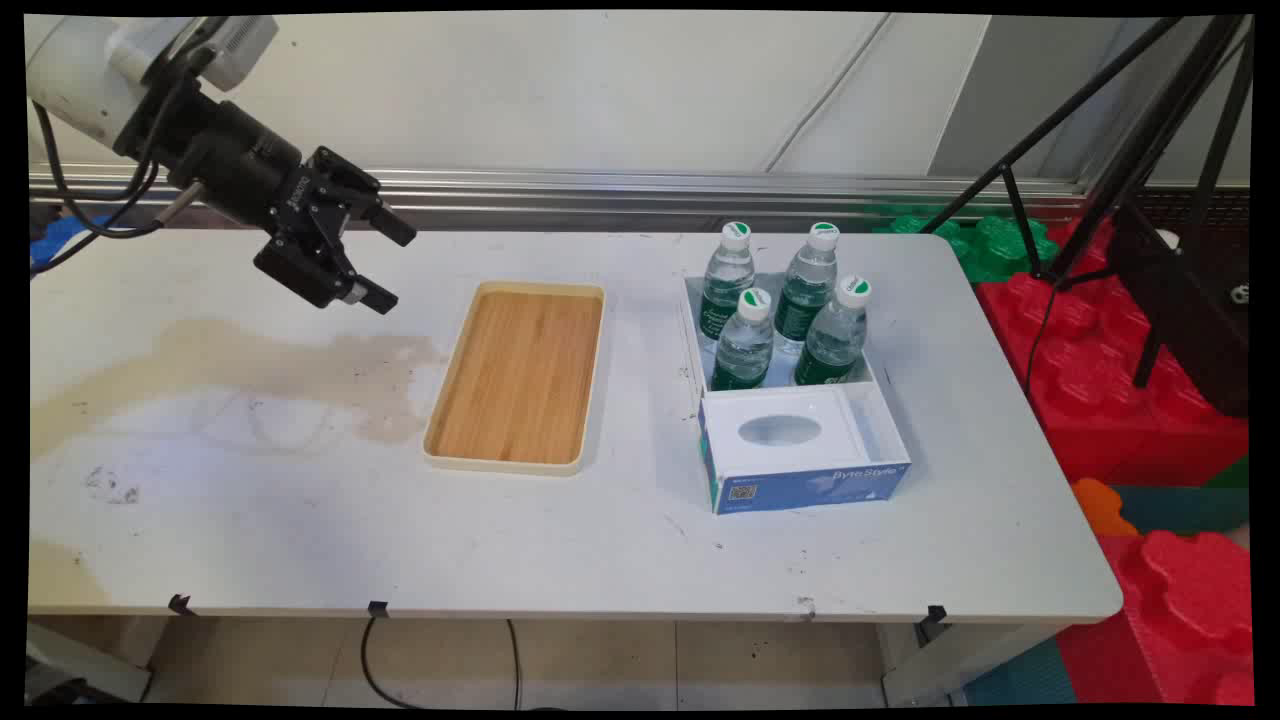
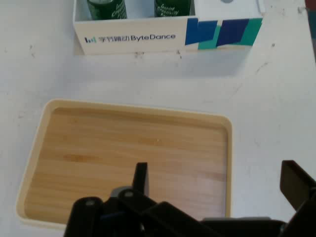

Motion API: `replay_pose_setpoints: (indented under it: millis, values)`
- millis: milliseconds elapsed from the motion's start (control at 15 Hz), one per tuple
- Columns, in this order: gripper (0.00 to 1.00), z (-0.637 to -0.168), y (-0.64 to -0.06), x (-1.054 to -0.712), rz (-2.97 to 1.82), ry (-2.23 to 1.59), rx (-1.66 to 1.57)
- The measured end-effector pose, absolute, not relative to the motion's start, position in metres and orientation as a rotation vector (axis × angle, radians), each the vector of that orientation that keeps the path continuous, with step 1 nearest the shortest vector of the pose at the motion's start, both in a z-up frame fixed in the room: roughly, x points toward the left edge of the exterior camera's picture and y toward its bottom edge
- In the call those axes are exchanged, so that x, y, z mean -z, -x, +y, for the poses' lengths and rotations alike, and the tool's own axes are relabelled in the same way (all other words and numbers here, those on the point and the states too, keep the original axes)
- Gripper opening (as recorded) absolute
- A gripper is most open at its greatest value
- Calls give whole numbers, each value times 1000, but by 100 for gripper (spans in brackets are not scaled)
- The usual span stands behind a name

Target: Pick up the green bottle from the white box

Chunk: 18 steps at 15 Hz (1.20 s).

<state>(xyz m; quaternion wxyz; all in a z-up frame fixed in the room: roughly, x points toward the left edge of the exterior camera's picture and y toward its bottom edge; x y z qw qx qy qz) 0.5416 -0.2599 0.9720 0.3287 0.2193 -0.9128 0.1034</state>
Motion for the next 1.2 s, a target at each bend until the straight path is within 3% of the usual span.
replay_pose_setpoints:
  millis: [667,1200]
  values:
    - [100,-265,-523,-986,-2338,-546,-269]
    - [100,-289,-476,-990,-2309,-501,-284]
